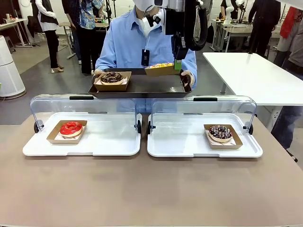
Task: Provide the desired donut to the person.
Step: Place the picked Paper togo box onto the Handle tray extended by the person.
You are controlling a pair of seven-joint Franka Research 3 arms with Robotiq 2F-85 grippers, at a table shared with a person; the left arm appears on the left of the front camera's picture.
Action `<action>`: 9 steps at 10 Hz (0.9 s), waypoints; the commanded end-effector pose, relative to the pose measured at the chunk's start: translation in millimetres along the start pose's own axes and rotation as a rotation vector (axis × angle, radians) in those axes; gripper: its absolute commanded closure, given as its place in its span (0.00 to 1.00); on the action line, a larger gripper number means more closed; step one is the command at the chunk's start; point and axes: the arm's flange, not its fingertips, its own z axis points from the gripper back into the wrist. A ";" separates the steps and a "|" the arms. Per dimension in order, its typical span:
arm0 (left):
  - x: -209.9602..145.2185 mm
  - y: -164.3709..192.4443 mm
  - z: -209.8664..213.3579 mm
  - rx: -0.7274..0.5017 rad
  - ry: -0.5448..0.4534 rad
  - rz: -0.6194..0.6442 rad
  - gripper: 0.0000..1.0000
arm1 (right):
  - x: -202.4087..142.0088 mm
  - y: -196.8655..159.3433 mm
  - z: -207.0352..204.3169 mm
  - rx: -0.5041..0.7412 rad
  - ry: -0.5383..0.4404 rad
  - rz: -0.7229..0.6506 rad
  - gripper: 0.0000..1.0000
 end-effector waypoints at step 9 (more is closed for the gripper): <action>-0.1 -1.5 0.9 0.000 -0.014 -0.006 0.00 | -15.1 -38.7 -43.4 0.051 -0.058 -0.002 0.98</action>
